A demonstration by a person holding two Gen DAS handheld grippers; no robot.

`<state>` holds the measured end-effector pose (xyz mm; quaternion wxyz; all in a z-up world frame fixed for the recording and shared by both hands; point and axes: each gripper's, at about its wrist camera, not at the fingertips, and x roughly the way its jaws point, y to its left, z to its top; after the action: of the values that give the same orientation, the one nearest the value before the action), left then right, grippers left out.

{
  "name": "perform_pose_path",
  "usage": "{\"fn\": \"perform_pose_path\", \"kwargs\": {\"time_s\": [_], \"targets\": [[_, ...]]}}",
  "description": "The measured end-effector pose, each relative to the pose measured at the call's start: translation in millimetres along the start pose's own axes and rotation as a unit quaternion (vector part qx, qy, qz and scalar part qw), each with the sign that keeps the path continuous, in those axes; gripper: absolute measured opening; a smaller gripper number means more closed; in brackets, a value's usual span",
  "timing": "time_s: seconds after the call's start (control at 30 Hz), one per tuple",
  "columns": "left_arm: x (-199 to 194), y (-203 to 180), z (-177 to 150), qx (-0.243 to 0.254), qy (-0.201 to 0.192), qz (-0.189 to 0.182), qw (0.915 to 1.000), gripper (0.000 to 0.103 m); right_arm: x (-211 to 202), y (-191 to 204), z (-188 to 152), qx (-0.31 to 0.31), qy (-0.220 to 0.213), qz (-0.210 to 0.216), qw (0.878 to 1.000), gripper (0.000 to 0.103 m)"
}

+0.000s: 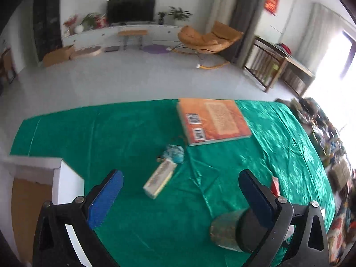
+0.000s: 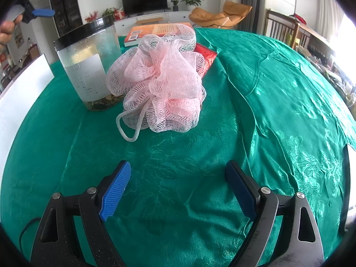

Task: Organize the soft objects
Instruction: 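Grasp the white tissue pack with the left tool and lift it, then lower the tissue pack onto the cloth and open the left tool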

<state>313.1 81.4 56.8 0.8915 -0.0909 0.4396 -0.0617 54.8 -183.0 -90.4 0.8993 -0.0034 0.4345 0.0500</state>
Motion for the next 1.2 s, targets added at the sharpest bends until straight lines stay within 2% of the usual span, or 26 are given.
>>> {"fn": "perform_pose_path", "kwargs": {"time_s": [0.07,0.1,0.17,0.27,0.4,0.43,0.47,0.5,0.53,0.63,0.73,0.83,0.97,1.0,1.07,1.1,1.17,1.2], "targets": [[16.0,18.6,-4.3,-0.027,0.014,0.002,0.9995,0.103,-0.1,0.0,0.0,0.000,0.000,0.000,1.000,0.089],[27.4,20.8,-7.6,-0.020,0.026,0.009,0.9994,0.103,0.0,0.0,0.0,0.000,0.000,0.000,1.000,0.089],[51.7,14.9,-14.8,0.025,0.045,0.042,0.9978,0.102,0.0,0.0,-0.1,0.000,0.000,0.000,1.000,0.089],[88.3,-4.6,-26.8,0.105,0.058,0.089,0.9888,0.099,0.0,0.0,-0.1,0.000,0.000,0.000,1.000,0.089],[125.5,-17.6,-37.1,0.142,0.069,0.119,0.9803,0.099,0.1,0.3,-0.1,0.000,0.000,0.000,1.000,0.089],[131.7,-20.1,-38.5,0.148,0.074,0.119,0.9790,0.088,0.1,0.2,-0.1,0.000,0.000,0.000,1.000,0.089],[137.2,-22.3,-40.5,0.156,0.077,0.116,0.9779,0.073,0.2,0.3,-0.1,0.000,0.000,0.000,1.000,0.089],[141.3,-22.0,-42.3,0.156,0.083,0.122,0.9767,0.036,0.1,0.3,-0.1,0.000,0.000,0.000,1.000,0.089],[141.8,-19.8,-42.7,0.148,0.082,0.128,0.9773,0.029,0.1,0.3,-0.1,0.000,0.000,0.000,1.000,0.089],[123.7,-4.7,-46.2,0.095,0.071,0.110,0.9868,0.024,0.2,0.3,-0.1,0.000,0.000,0.000,1.000,0.089],[87.5,5.7,-66.7,0.058,0.067,0.079,0.9930,0.024,0.2,0.4,-0.1,0.000,0.000,0.000,1.000,0.089],[42.0,7.4,-105.1,0.035,0.071,0.032,0.9963,0.024,0.2,0.4,-0.1,0.000,0.000,0.000,1.000,0.089],[1.6,8.1,-168.0,-0.008,0.099,-0.051,0.9938,0.025,0.3,0.5,-0.1,0.000,0.000,0.000,1.000,0.089],[-2.1,8.2,-184.4,-0.013,0.105,-0.057,0.9927,0.025,0.4,0.7,-0.1,0.000,0.000,0.000,1.000,0.089],[-3.1,9.7,-211.1,-0.010,0.115,-0.037,0.9927,0.026,0.5,-0.4,0.4,0.001,0.000,0.001,1.000,0.089],[-2.6,11.7,-219.9,-0.007,0.118,-0.022,0.9928,0.031,0.4,-0.5,0.5,0.001,0.000,0.001,1.000,0.089],[-6.6,19.2,-233.4,-0.008,0.106,0.018,0.9942,0.057,-0.2,-1.1,0.8,0.002,-0.001,0.002,1.000,0.089],[-12.5,24.2,-237.1,-0.017,0.091,0.039,0.9950,0.082,-0.3,-1.4,0.8,0.003,-0.001,0.003,1.000,0.089]]}}
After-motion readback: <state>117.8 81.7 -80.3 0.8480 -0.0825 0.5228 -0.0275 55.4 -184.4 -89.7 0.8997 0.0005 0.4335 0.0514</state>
